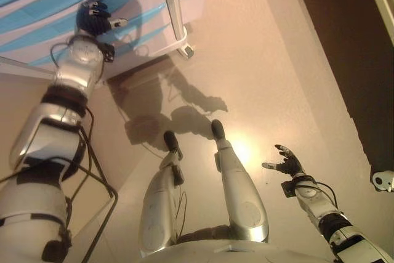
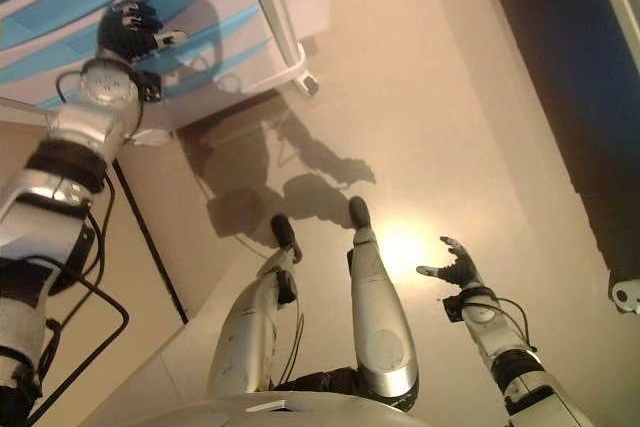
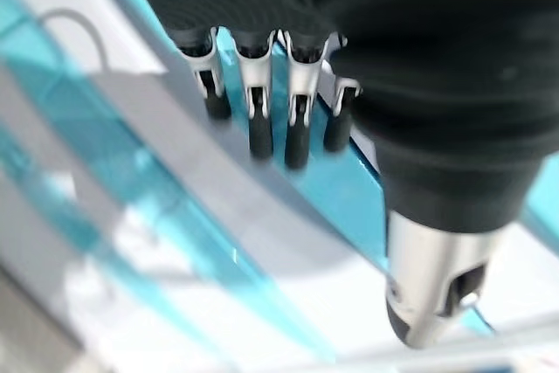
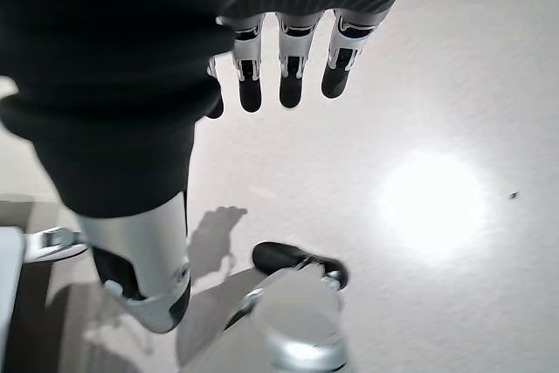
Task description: Open the drawer and pick up the medicine
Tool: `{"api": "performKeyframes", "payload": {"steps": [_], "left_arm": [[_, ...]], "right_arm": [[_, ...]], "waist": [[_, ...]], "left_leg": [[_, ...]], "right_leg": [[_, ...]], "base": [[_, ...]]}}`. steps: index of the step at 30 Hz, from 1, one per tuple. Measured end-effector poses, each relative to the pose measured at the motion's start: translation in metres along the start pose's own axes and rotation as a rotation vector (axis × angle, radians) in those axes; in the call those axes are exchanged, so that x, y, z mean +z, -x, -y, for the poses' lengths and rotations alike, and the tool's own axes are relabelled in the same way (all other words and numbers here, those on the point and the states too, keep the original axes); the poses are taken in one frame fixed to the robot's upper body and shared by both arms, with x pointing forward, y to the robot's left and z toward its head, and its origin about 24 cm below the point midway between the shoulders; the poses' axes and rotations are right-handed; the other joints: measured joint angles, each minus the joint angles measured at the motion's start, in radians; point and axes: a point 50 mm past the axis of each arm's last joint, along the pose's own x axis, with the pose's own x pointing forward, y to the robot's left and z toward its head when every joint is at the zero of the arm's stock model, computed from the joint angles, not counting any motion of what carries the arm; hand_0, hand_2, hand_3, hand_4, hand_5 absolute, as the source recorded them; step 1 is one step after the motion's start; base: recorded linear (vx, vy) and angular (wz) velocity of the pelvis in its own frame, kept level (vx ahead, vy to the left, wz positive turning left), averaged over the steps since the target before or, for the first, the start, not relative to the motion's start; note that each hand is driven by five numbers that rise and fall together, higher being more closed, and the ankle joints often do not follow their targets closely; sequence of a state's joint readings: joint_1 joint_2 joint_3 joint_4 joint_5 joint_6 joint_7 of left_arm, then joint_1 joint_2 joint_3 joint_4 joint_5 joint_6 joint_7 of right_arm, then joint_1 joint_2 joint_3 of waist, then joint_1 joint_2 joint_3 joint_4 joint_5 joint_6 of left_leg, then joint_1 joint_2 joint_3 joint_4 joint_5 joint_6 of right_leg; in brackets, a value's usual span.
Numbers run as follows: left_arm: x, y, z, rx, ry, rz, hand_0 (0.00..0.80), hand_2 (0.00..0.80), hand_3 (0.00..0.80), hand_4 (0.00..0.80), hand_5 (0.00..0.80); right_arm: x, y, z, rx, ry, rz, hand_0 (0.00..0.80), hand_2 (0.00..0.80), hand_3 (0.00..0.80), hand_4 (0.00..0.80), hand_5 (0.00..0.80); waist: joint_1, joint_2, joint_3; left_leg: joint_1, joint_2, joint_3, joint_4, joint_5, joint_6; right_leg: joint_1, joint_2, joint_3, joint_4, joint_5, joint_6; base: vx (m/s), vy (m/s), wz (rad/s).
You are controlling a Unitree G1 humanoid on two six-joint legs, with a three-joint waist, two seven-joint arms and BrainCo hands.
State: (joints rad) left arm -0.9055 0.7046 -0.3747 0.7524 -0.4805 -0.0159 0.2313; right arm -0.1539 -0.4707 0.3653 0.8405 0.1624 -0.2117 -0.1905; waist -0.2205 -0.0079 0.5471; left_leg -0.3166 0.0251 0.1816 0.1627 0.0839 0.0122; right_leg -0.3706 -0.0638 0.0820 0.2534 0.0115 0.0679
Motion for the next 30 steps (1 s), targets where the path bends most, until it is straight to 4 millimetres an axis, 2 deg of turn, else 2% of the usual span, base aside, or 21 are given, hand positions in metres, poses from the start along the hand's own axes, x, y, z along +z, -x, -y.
{"api": "performKeyframes", "payload": {"steps": [3, 6, 8, 10, 13, 17, 21, 23, 25, 30], "left_arm": [[-0.044, 0.023, 0.007, -0.088, 0.043, -0.083, 0.0, 0.0, 0.0, 0.0, 0.0], [-0.097, 0.057, 0.015, -0.16, 0.093, -0.207, 0.0, 0.0, 0.0, 0.0, 0.0], [-0.133, 0.089, 0.025, -0.196, 0.141, -0.304, 0.0, 0.0, 0.0, 0.0, 0.0], [-0.166, 0.125, 0.042, -0.251, 0.196, -0.423, 0.0, 0.0, 0.0, 0.0, 0.0], [-0.203, 0.173, 0.053, -0.311, 0.223, -0.578, 0.0, 0.0, 0.0, 0.0, 0.0], [-0.237, 0.216, 0.05, -0.302, 0.264, -0.753, 0.0, 0.0, 0.0, 0.0, 0.0], [-0.265, 0.271, 0.052, -0.221, 0.368, -0.943, 0.0, 0.0, 0.0, 0.0, 0.0], [-0.274, 0.293, 0.058, -0.202, 0.408, -1.028, 0.0, 0.0, 0.0, 0.0, 0.0], [-0.281, 0.318, 0.058, -0.201, 0.414, -1.113, 0.0, 0.0, 0.0, 0.0, 0.0], [-0.29, 0.356, 0.053, -0.24, 0.327, -1.24, 0.0, 0.0, 0.0, 0.0, 0.0]], "right_arm": [[0.0, 0.001, -0.005, 0.003, -0.017, -0.001, 0.0, 0.0, 0.0, 0.0, 0.0], [-0.006, 0.004, -0.009, -0.004, -0.044, -0.028, 0.0, 0.0, 0.0, 0.0, 0.0], [-0.014, 0.007, -0.01, -0.013, -0.063, -0.059, 0.0, 0.0, 0.0, 0.0, 0.0], [-0.029, 0.013, -0.01, -0.006, -0.053, -0.11, 0.0, 0.0, 0.0, 0.0, 0.0], [-0.046, 0.021, -0.018, 0.028, -0.048, -0.176, 0.0, 0.0, 0.0, 0.0, 0.0], [-0.053, 0.026, -0.033, 0.119, -0.061, -0.209, 0.0, 0.0, 0.0, 0.0, 0.0], [-0.079, 0.045, -0.051, 0.208, -0.111, -0.318, 0.0, 0.0, 0.0, 0.0, 0.0], [-0.094, 0.056, -0.055, 0.231, -0.146, -0.386, 0.0, 0.0, 0.0, 0.0, 0.0], [-0.105, 0.066, -0.058, 0.252, -0.159, -0.439, 0.0, 0.0, 0.0, 0.0, 0.0], [-0.121, 0.082, -0.065, 0.285, -0.178, -0.517, 0.0, 0.0, 0.0, 0.0, 0.0]], "waist": [[0.027, 0.002, -0.002], [0.057, 0.006, -0.006], [0.078, 0.014, -0.015], [0.104, 0.024, -0.056], [0.14, 0.025, -0.146], [0.152, 0.026, -0.25], [0.174, 0.032, -0.353], [0.173, 0.032, -0.379], [0.193, 0.028, -0.404], [0.211, 0.015, -0.437]], "left_leg": [[0.065, 0.004, -0.02, -0.041, 0.008, -0.008], [0.144, 0.006, -0.056, -0.113, 0.034, -0.019], [0.194, 0.008, -0.082, -0.157, 0.047, -0.025], [0.227, 0.006, -0.102, -0.199, 0.059, -0.024], [0.274, 0.003, -0.12, -0.246, 0.07, -0.023], [0.319, -0.004, -0.15, -0.251, 0.056, -0.029], [0.34, -0.005, -0.174, -0.252, 0.045, -0.038], [0.348, -0.003, -0.193, -0.255, 0.036, -0.051], [0.346, 0.002, -0.198, -0.256, 0.037, -0.051], [0.355, 0.011, -0.21, -0.256, 0.039, -0.053]], "right_leg": [[0.076, 0.005, -0.017, -0.049, 0.004, -0.002], [0.162, 0.009, -0.054, -0.108, 0.014, -0.013], [0.224, 0.01, -0.079, -0.153, 0.018, -0.018], [0.268, 0.009, -0.106, -0.199, 0.022, -0.021], [0.332, 0.009, -0.135, -0.257, 0.023, -0.02], [0.421, 0.005, -0.172, -0.32, 0.023, -0.02], [0.467, 0.013, -0.196, -0.345, 0.019, -0.024], [0.483, 0.016, -0.213, -0.345, 0.006, -0.025], [0.483, 0.022, -0.22, -0.345, 0.004, -0.028], [0.499, 0.032, -0.233, -0.345, -0.001, -0.036]], "base": [[0.035, -0.083, 0.11], [0.06, -0.1, 0.25], [0.075, -0.109, 0.34], [0.074, -0.092, 0.36], [0.058, -0.066, 0.28], [0.057, -0.076, 0.25], [0.014, -0.085, 0.16], [-0.001, -0.067, 0.27], [-0.005, -0.049, 0.11], [0.002, -0.039, 0.08]]}}
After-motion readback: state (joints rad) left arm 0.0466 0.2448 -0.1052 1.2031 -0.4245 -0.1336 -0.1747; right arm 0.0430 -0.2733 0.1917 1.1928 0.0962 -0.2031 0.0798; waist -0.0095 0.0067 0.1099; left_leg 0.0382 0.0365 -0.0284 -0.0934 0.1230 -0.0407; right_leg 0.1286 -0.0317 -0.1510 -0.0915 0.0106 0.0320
